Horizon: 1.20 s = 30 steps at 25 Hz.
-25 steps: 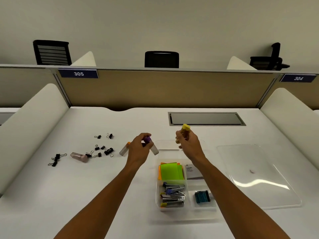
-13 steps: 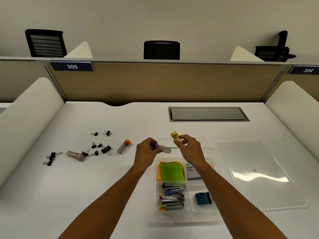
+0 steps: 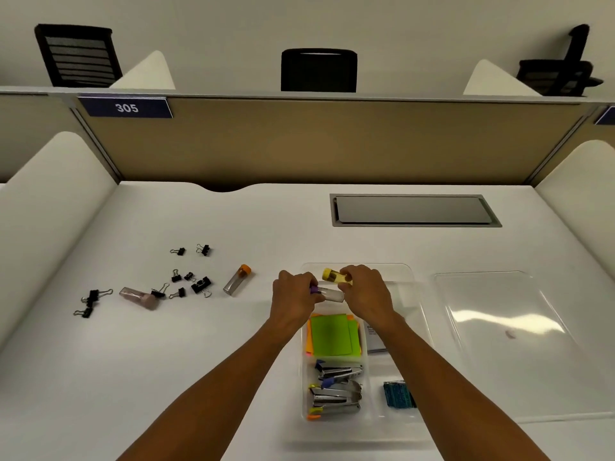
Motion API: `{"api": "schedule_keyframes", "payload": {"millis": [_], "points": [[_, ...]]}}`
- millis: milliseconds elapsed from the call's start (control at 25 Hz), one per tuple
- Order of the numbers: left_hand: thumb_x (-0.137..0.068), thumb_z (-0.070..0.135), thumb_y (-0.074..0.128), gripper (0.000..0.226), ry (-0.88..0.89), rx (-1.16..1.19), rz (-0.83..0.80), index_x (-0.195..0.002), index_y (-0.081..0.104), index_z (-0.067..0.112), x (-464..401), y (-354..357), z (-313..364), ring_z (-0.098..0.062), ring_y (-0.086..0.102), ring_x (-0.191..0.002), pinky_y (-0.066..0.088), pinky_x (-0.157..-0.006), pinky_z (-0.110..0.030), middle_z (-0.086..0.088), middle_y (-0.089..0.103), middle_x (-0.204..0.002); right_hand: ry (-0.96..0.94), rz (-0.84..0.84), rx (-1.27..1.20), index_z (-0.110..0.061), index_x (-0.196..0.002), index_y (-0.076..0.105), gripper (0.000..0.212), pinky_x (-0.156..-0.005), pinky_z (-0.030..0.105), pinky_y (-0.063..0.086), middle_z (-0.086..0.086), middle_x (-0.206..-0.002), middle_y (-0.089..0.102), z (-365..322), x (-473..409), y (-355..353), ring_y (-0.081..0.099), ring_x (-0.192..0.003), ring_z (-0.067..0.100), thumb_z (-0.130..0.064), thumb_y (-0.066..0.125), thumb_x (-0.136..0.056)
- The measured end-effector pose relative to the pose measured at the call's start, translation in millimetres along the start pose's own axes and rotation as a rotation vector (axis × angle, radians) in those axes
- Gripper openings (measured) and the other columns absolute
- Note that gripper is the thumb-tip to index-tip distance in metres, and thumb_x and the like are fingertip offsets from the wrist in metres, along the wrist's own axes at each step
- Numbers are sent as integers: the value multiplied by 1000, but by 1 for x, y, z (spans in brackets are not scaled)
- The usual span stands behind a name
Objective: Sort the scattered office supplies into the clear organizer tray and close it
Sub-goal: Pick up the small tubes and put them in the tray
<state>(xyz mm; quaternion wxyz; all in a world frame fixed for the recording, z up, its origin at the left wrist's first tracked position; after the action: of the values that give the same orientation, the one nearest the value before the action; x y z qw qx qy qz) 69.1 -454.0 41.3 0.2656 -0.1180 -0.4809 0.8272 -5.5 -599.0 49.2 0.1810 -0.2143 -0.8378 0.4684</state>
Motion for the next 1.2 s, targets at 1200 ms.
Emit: {"api": "schedule_keyframes", "payload": {"millis": [1200], "points": [[-92,48,54,28,70,-78,245,-102,65,25,71,-51,-59,-22,49,-114,38,-89,-37,9,66,-110,-285,-194,-170,-25,-111,68,22,-90,32,49,-2,-119,65,-73,22,19,61,-95,13,-23,60,-91]]}}
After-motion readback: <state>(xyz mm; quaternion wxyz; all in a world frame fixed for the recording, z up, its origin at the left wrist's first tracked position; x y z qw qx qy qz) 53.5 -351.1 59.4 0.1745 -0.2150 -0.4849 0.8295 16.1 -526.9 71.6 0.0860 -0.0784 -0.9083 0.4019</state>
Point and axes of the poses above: each hand's wrist, its own x-axis away from the middle knuckle, its own y-axis out of the palm, z = x × y, the point moved 6 cm from there along -x, towards the middle knuckle
